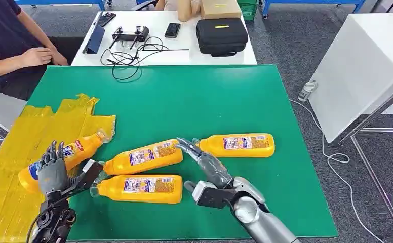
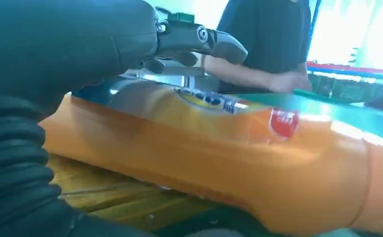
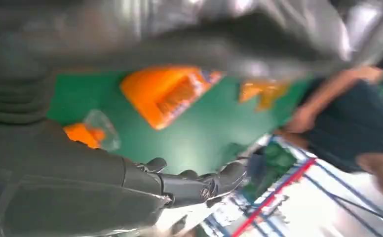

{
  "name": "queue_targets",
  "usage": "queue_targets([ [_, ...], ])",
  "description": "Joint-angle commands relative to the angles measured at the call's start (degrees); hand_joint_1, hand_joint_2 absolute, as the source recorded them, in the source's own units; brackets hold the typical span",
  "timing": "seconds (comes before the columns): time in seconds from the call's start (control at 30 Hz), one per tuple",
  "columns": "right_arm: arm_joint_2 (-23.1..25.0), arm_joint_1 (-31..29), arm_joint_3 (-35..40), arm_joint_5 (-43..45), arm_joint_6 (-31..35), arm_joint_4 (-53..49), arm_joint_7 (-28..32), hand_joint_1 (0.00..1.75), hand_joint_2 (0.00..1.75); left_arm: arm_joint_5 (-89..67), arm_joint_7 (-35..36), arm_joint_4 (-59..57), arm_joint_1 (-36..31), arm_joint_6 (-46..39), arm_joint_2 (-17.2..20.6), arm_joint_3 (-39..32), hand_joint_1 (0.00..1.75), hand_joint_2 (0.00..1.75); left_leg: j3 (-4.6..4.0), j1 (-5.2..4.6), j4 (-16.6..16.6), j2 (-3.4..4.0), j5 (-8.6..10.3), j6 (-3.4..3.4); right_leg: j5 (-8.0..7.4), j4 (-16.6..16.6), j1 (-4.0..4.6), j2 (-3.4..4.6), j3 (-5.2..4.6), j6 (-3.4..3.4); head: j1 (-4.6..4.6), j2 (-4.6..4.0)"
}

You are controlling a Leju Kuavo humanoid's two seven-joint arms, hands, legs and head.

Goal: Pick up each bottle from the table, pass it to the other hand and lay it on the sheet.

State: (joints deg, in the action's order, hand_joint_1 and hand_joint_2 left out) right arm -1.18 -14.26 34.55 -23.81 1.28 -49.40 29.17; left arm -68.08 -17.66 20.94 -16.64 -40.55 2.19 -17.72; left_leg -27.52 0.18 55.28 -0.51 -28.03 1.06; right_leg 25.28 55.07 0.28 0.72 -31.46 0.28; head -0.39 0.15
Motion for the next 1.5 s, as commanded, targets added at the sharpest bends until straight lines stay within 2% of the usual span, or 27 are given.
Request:
queue_targets([
  [0.03, 6.9, 0.2, 11.0, -9.2, 7.3, 5.4, -11.1, 0.0, 1.75, 26.4, -16.7, 2.0, -2.7, 10.5, -3.6, -13.6, 0.0, 0.0, 0.02, 0.08, 0.0, 0.05, -0.01, -0.08, -0.01, 0.0, 0.08, -0.03, 0.02, 0.02, 0.0, 0.02],
  [0.1, 8.0, 0.2, 13.8, -13.7, 11.4, 4.2, -17.0, 0.0, 1.75, 34.9, -19.0, 7.0, -1.6, 13.8, -4.5, -11.9, 0.0, 0.0, 0.0, 0.08, 0.0, 0.09, -0.02, -0.1, -0.01, 0.0, 0.07, 0.01, -0.04, 0.02, 0.0, 0.02],
  [0.23, 9.6, -1.4, 18.5, -18.5, 13.2, 2.4, -26.3, 0.0, 1.75, 43.8, -17.8, 13.2, -0.3, 14.3, -4.7, -3.3, 0.0, 0.0, -0.08, 0.09, 0.1, 0.13, 0.02, -0.15, -0.03, 0.2, 0.07, 0.02, -0.17, 0.04, -0.02, 0.02],
  [0.57, 9.3, -1.7, 18.9, -18.0, 13.2, 2.5, -26.7, 0.0, 1.75, 45.4, -17.5, 13.1, -0.1, 13.5, -4.4, -1.4, 0.0, 0.0, -0.08, 0.07, 0.0, 0.03, 0.09, -0.2, 0.01, 0.2, 0.04, -0.05, -0.1, 0.08, 0.0, 0.02],
  [0.73, 12.3, -3.7, 20.5, -19.8, 13.5, 4.3, -31.8, 0.0, 1.75, 47.8, -17.1, 10.5, -2.2, 12.8, -4.0, 3.0, 0.0, 0.0, -0.18, 0.08, 0.1, 0.01, 0.1, -0.23, 0.0, 0.2, 0.02, -0.08, -0.18, 0.05, 0.0, 0.02],
  [0.8, 14.5, -6.2, 21.9, -20.4, 13.4, 8.1, -35.0, 0.0, 1.75, 48.9, -16.5, 7.9, -4.0, 12.2, -4.1, 4.6, 0.0, 0.0, -0.22, 0.02, 0.1, -0.06, 0.13, -0.23, 0.0, 0.2, -0.03, -0.11, -0.23, 0.02, 0.0, 0.02],
  [1.17, 17.8, -9.1, 26.7, -27.2, 11.6, 20.2, -44.5, 0.0, 1.75, 54.7, -17.7, 7.1, -3.1, 11.6, -2.9, 5.0, 0.0, 0.0, -0.09, 0.06, 0.0, 0.05, 0.11, -0.22, 0.0, 0.1, 0.04, -0.02, -0.17, 0.04, -0.02, 0.02],
  [1.2, 18.0, -9.1, 26.8, -27.1, 10.7, 21.2, -44.5, 0.0, 0.0, 55.0, -17.6, 7.1, -3.1, 11.7, -2.9, 5.2, 0.0, 0.0, -0.09, 0.07, 0.0, 0.06, 0.1, -0.23, 0.01, 0.1, 0.04, -0.04, -0.16, 0.06, 0.0, 0.02],
  [1.5, 18.3, -10.3, 29.7, -27.5, 6.9, 25.8, -44.8, 0.0, 0.0, 58.5, -18.6, 7.2, -1.8, 10.4, -2.3, 5.4, 0.0, 0.0, -0.18, 0.06, 0.0, 0.08, 0.1, -0.23, -0.01, 0.1, 0.02, -0.01, -0.21, 0.05, 0.02, 0.02],
])
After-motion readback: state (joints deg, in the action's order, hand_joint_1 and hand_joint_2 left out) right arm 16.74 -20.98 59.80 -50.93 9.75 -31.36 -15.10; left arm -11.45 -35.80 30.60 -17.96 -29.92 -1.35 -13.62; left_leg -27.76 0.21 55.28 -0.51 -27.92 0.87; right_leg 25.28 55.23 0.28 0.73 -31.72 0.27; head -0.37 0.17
